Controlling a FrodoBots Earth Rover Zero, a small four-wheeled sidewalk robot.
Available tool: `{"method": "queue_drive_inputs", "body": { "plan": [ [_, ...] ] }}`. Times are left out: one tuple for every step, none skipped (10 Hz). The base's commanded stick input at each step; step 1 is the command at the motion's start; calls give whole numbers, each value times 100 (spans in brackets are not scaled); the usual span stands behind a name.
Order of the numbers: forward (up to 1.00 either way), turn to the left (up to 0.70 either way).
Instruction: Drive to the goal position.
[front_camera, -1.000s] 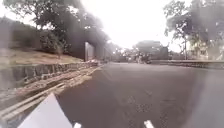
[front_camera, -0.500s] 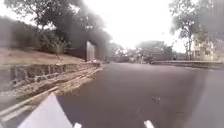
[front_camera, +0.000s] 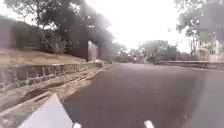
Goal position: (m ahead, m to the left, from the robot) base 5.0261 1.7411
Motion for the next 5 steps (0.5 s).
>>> {"method": "queue_drive_inputs", "body": {
  "plan": [
    [100,-21],
    [100,0],
    [100,0],
    [100,0],
    [100,0]
  ]
}}
